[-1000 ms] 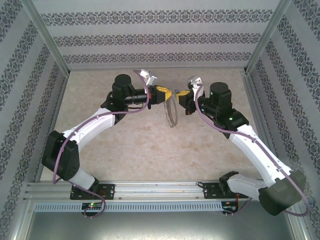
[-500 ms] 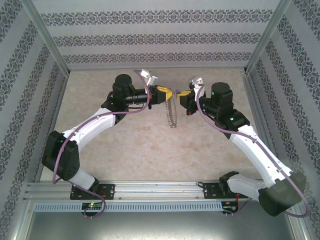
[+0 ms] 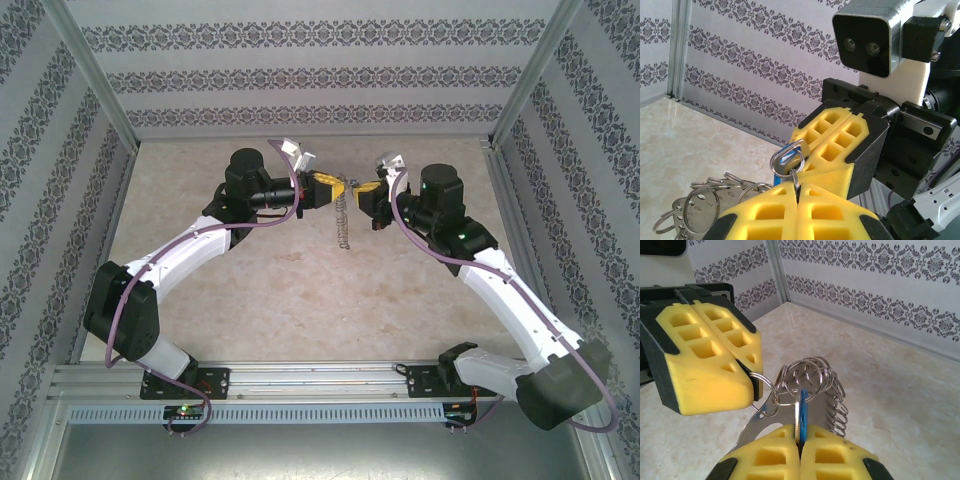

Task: Put the keys on the keyring

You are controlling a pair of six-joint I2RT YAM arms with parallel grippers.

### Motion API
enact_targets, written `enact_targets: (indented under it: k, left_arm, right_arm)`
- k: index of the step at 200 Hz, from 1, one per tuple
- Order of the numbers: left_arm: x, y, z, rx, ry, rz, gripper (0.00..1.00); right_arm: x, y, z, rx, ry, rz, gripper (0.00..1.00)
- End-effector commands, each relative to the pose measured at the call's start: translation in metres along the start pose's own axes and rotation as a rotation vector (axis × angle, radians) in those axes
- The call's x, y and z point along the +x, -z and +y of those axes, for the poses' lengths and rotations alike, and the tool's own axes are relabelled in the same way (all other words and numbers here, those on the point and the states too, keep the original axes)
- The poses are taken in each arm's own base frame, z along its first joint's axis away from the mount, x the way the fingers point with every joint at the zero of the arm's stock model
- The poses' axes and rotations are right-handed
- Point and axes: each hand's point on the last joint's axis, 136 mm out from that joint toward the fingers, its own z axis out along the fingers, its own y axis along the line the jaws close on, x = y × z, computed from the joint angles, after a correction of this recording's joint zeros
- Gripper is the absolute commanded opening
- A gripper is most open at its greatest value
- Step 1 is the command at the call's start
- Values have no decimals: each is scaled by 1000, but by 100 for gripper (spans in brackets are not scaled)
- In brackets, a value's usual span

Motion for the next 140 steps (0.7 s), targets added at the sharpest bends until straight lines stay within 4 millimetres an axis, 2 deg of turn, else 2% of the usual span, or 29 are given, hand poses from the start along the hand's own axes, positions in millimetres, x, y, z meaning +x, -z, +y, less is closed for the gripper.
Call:
enact_targets:
  k: [1,113,140]
  left_arm:
    - [-13,-1,-13,49,-46,-12,0]
    - [-7,-3,-8,35,-33,3,0]
    - [-7,-2,-6,17,-33,-6,17]
  right_arm:
    - [-16,-1,-2,20,7,-31,0]
    - [-23,0,-4,54,26,-22,0]
    - [-27,1,-6,67,30,-24,0]
